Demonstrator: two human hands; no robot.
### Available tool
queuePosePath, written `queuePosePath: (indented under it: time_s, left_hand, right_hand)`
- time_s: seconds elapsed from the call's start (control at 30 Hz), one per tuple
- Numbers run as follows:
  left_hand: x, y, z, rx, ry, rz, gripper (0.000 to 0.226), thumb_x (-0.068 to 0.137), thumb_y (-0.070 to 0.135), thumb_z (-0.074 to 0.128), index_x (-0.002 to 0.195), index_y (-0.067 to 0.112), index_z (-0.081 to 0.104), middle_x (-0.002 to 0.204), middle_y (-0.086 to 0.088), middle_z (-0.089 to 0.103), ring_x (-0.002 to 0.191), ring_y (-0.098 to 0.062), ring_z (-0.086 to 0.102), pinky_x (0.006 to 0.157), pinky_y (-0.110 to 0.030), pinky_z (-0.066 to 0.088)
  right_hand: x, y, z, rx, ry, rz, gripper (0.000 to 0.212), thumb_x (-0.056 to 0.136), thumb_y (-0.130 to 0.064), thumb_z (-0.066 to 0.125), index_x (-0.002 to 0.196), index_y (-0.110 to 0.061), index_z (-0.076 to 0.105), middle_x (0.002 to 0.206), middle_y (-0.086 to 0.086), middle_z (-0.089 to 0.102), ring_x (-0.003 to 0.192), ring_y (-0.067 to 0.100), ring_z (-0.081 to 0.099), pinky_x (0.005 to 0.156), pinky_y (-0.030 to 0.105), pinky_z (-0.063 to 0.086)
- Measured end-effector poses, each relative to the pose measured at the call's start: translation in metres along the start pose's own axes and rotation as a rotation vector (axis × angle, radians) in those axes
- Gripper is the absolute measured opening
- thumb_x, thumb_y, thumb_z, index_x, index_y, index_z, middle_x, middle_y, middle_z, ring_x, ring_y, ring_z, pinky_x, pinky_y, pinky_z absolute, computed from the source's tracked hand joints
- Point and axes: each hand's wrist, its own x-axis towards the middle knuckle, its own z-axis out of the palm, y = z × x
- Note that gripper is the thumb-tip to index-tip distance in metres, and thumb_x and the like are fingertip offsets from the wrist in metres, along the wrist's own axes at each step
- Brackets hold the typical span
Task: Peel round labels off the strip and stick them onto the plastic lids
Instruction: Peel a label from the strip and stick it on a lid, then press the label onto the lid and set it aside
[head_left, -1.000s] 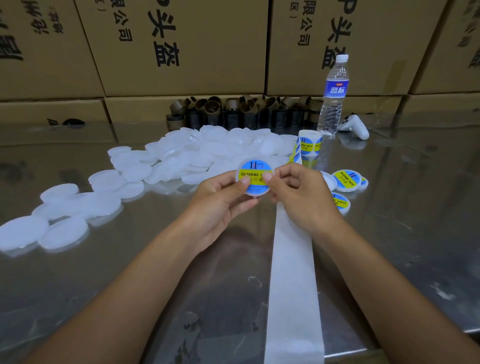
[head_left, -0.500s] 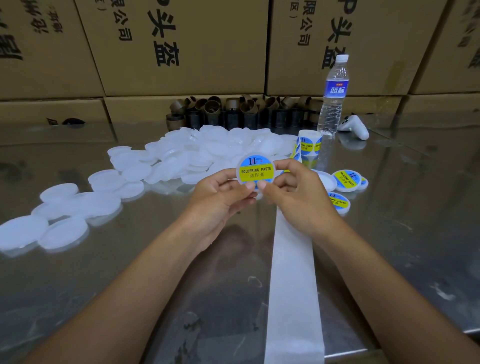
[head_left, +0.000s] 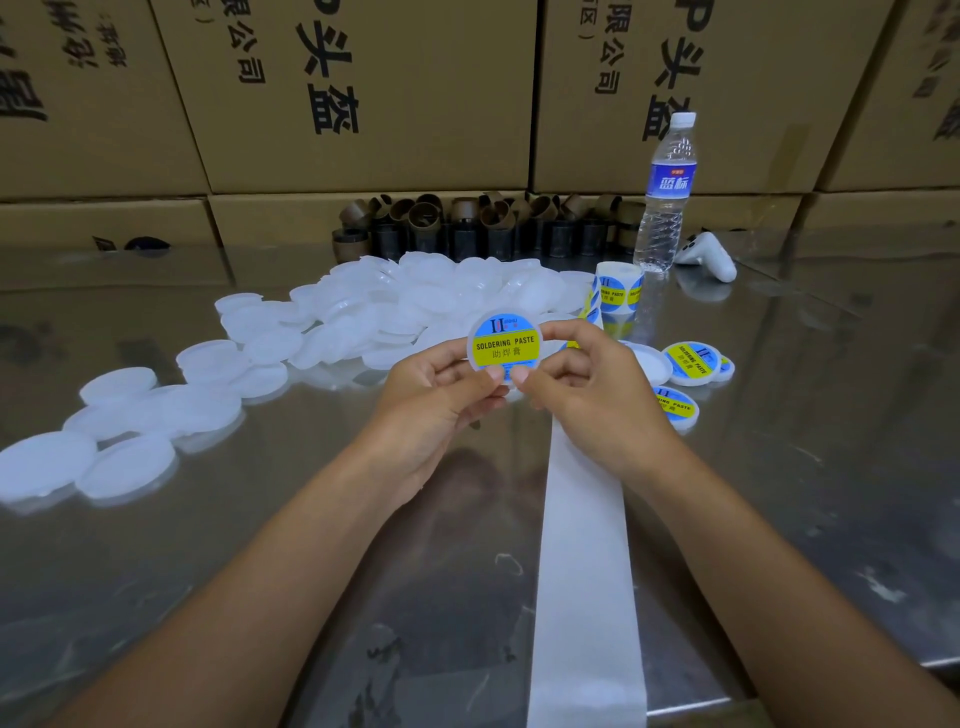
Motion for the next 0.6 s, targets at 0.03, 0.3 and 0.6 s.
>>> queuePosePath:
  time_s: [0.03, 0.3, 0.6]
  left_hand:
    - [0.000, 0.000, 0.000, 0.000, -0.005, -0.004, 0.019, 0.087, 0.001, 0.061, 0.103, 0.011, 0.066, 0.082, -0.001, 0.074, 0.074, -0.009, 0.069, 0.068, -0.017, 0.054]
    - [0.002, 0.003, -0.005, -0.047, 0.182, -0.044, 0.020, 0.093, 0.004, 0.057, 0.106, 0.016, 0.066, 0.101, -0.007, 0.068, 0.084, -0.016, 0.070, 0.074, -0.023, 0.058]
    - [0.007, 0.001, -0.015, 0.103, 0.333, 0.006, 0.020, 0.094, 0.004, 0.055, 0.099, 0.020, 0.064, 0.098, -0.003, 0.063, 0.087, -0.013, 0.065, 0.073, -0.019, 0.054]
  right_hand:
    - [0.000, 0.001, 0.000, 0.001, 0.001, 0.002, 0.026, 0.084, -0.013, 0.069, 0.092, -0.031, 0.052, 0.066, -0.006, 0.063, 0.063, 0.012, 0.056, 0.068, 0.022, 0.047]
    - [0.006, 0.004, -0.005, 0.031, 0.144, 0.051, 0.029, 0.092, -0.006, 0.054, 0.091, -0.034, 0.047, 0.070, -0.003, 0.055, 0.051, 0.003, 0.058, 0.066, 0.026, 0.046]
    - [0.019, 0.014, -0.030, 0.129, 0.559, 0.209, 0.029, 0.093, -0.006, 0.044, 0.120, -0.015, 0.051, 0.076, -0.002, 0.058, 0.045, -0.003, 0.055, 0.051, 0.017, 0.044]
